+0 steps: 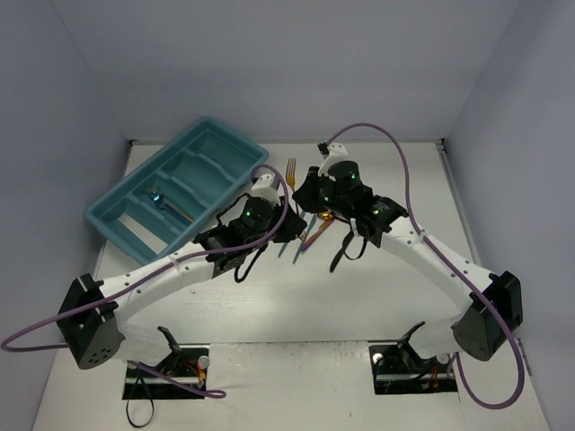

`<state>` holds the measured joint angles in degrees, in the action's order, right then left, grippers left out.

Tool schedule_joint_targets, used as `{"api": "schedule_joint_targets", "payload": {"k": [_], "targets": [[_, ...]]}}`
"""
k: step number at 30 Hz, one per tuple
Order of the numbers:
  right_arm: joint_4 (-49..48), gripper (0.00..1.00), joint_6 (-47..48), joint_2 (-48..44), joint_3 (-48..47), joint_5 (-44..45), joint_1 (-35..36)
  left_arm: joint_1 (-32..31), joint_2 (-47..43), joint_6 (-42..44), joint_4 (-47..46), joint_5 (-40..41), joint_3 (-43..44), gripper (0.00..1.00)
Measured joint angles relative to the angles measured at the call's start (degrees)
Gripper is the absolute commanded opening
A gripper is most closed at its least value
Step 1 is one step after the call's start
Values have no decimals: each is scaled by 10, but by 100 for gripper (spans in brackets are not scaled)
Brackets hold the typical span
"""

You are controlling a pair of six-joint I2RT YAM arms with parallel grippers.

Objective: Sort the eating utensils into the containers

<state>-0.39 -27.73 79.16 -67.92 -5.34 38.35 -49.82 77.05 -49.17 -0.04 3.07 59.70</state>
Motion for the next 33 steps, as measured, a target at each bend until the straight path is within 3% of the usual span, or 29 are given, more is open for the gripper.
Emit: {"api": "schedule_joint_targets", "payload": {"k": [2, 4, 5, 6, 9, 11, 16, 25, 29, 33], "targets": [[-3, 2, -3, -2, 0, 4, -1, 1, 1, -4, 2, 8, 1, 0], [-6, 10, -5, -3, 0, 6, -1, 1, 1, -7, 2, 14, 1, 0], [-8, 20, -6, -3, 1, 6, -1, 1, 1, -8, 1, 16, 0, 0], [-10, 37, -6, -3, 3, 7, -1, 0, 0, -10, 0, 20, -1, 0], [-17, 59, -8, -3, 12, 10, 0, 0, -8, -16, -3, 29, -18, 0], [-18, 67, -7, -3, 17, 18, 0, 0, -18, -23, 3, 44, -35, 0], [-19, 72, -5, -8, 27, 43, -6, 37, -50, -41, 33, 69, -67, 0], [2, 73, 9, -101, 85, 71, -116, 299, -116, -51, 110, 75, -79, 0], [17, 73, 14, -142, 121, 75, -153, 407, -87, -51, 132, 75, -55, 0], [25, 73, 22, -160, 143, 74, -159, 467, -28, -49, 141, 69, -31, 0]]}}
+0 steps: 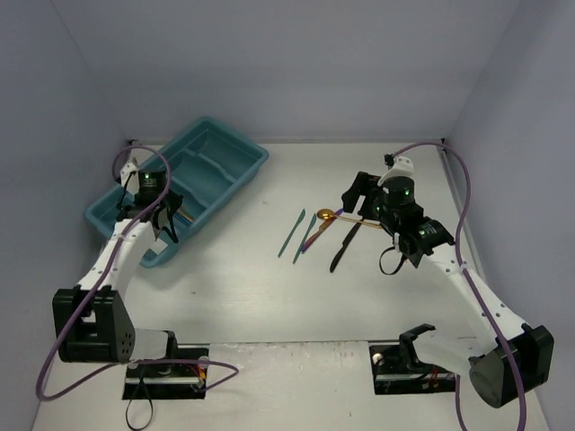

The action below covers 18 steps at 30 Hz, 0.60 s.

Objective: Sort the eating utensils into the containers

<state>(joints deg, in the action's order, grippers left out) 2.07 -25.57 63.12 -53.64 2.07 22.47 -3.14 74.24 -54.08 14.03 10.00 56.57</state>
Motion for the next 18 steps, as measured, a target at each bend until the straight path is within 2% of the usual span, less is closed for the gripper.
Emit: {"api": "schedule_joint_targets", "payload": {"k": [3, 7, 10, 12, 18], "targets": [[11, 73, 5, -7, 14, 0, -3, 24, 57, 4, 5, -3, 22, 0], [25, 74, 12, -8, 18, -1, -8, 41, 115, 13, 10, -9, 43, 13], [28, 74, 18, -10, 18, -1, -13, 43, 128, 14, 24, -5, 47, 28], [29, 74, 21, -10, 19, -1, -15, 43, 128, 13, 30, 0, 47, 34], [36, 74, 30, -9, 23, -1, -24, 43, 126, 19, 40, 4, 57, 41]]}}
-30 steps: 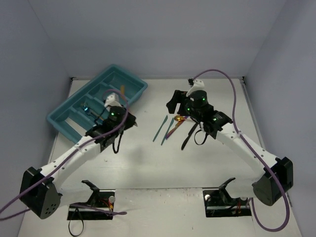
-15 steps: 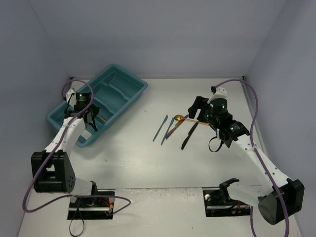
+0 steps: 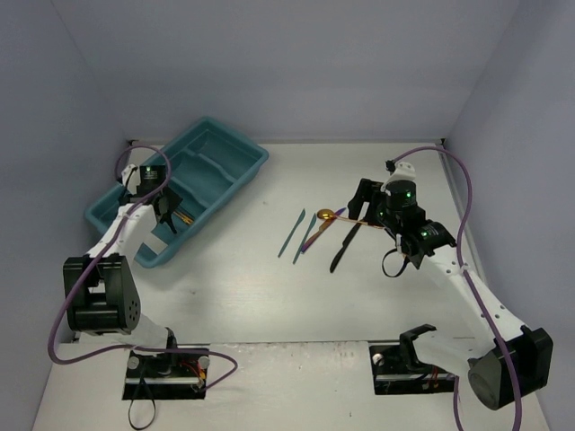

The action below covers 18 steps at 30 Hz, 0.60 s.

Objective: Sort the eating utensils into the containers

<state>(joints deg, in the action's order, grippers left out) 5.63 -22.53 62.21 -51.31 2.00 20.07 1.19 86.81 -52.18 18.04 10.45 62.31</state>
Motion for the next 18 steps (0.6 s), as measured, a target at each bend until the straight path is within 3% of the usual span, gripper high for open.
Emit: {"api": "schedule_joint_targets", "payload": {"k": [6, 11, 18], "targets": [[3, 73, 3, 18, 2, 1, -18, 0, -27, 23, 2, -16, 3, 45], [12, 72, 3, 53, 11, 6, -71, -7, -82, 78, 8, -64, 5, 61], [20, 72, -4, 130, 30, 17, -165, -57, -174, 207, 48, -154, 31, 63]]}}
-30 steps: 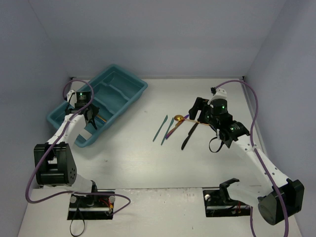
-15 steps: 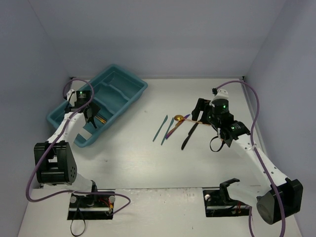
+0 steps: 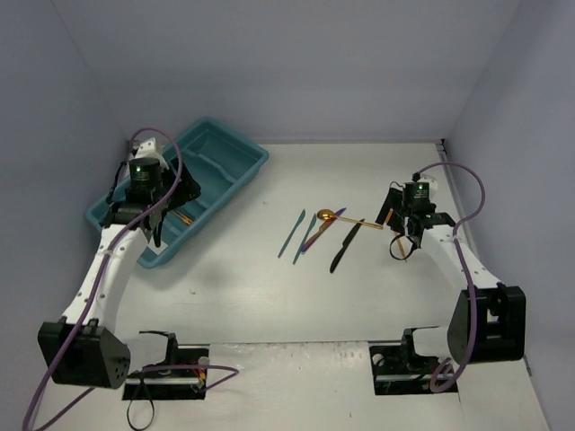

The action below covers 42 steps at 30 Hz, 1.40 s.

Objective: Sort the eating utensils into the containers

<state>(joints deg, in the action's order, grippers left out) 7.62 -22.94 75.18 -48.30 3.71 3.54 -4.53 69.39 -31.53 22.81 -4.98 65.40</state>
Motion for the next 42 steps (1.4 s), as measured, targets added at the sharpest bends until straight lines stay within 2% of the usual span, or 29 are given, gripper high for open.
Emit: {"api": "schedule_joint_targets", "payload": {"k": [8, 14, 17, 23, 25, 28, 33, 37, 42], "targets": [[-8, 67, -7, 136, -8, 0, -45, 2, -112, 104, 20, -23, -68, 65], [-30, 61, -8, 203, -47, 3, -58, 0, -121, 128, 24, -23, -93, 65], [-40, 53, -8, 225, -58, 5, -59, -3, -121, 133, 24, -21, -94, 65], [-56, 21, -9, 244, -67, 10, -59, -8, -121, 136, 24, -22, -94, 65], [-60, 11, -9, 246, -67, 10, -59, -10, -121, 135, 24, -26, -94, 65], [-63, 1, -9, 246, -66, 10, -59, -11, -121, 135, 23, -41, -94, 65], [-65, 0, -5, 227, -50, 10, -56, -36, -121, 125, 22, -75, -94, 65], [-52, 0, 0, 156, -26, 7, -44, -85, -124, 101, 18, -92, -92, 65], [-52, 0, -7, 43, -23, -22, 0, -179, -117, 60, -5, -103, -70, 65]]}}
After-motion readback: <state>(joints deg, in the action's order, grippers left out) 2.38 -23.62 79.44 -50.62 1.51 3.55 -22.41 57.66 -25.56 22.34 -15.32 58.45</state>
